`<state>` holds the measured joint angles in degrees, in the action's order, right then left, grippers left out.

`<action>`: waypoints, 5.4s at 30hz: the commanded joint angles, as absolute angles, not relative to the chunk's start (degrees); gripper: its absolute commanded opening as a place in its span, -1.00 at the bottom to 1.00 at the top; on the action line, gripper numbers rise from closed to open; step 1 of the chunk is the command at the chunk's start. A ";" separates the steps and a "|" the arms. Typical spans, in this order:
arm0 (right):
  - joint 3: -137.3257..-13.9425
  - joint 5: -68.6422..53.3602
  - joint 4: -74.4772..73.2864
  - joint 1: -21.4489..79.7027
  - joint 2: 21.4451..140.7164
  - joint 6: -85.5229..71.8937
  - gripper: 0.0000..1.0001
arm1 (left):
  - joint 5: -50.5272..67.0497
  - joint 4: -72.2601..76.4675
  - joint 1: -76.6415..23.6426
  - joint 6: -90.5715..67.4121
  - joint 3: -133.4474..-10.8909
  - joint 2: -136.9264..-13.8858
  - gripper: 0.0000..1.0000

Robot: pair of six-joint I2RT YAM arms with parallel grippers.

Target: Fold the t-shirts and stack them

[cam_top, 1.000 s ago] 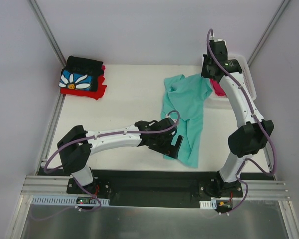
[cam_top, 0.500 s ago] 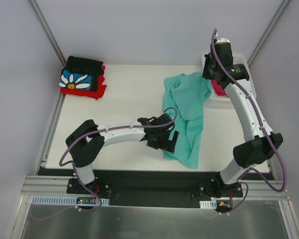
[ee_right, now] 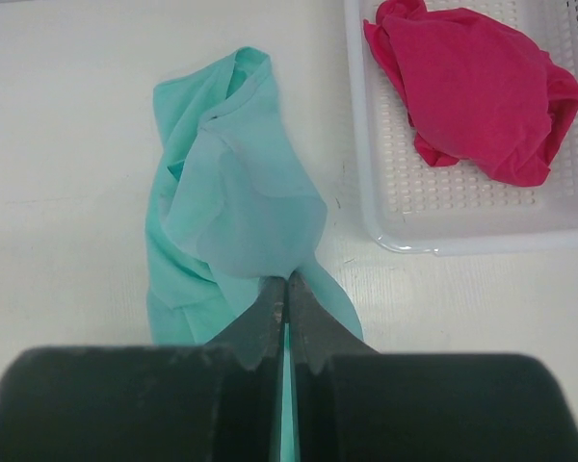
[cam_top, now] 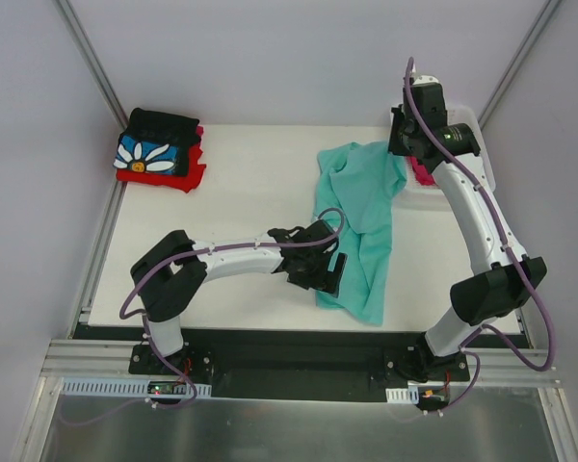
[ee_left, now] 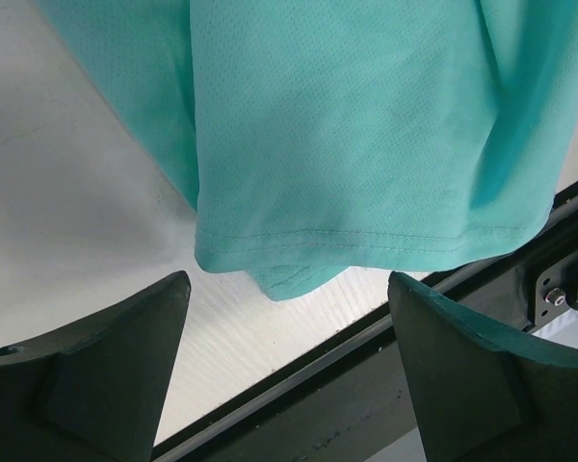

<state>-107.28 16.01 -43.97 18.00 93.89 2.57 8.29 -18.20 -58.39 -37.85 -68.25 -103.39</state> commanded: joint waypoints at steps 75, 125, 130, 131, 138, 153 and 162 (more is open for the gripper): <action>-93.08 24.34 -42.45 14.15 80.08 0.18 -0.98 | -2.72 -37.61 -34.13 -32.26 -63.81 -69.01 -1.00; -84.46 14.50 -42.80 21.80 66.97 3.95 -0.99 | -0.09 -33.84 -21.19 -16.53 -90.84 -92.62 -1.00; -84.20 15.12 -42.72 21.80 66.80 4.39 -0.98 | 2.98 -35.24 -17.50 -15.73 -102.46 -102.82 -1.00; -84.03 15.12 -42.80 21.80 66.80 4.48 -0.98 | 4.03 -35.59 -16.88 -16.17 -105.53 -104.49 -1.00; -82.00 15.21 -42.89 21.80 66.71 5.10 -0.98 | 7.29 -36.74 -13.27 -16.08 -113.73 -116.26 -1.00; -79.81 14.85 -43.07 21.88 67.24 4.66 -0.98 | 10.99 -34.81 -14.76 -19.95 -104.79 -107.62 -1.00; -80.68 14.41 -42.80 23.20 66.27 3.87 -0.98 | 7.20 -32.78 -20.39 -19.51 -91.41 -93.26 -1.00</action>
<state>-79.26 14.09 -43.64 22.31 68.16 4.05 7.97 -34.76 -20.16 -19.09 -93.36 -97.58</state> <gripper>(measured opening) 0.018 0.008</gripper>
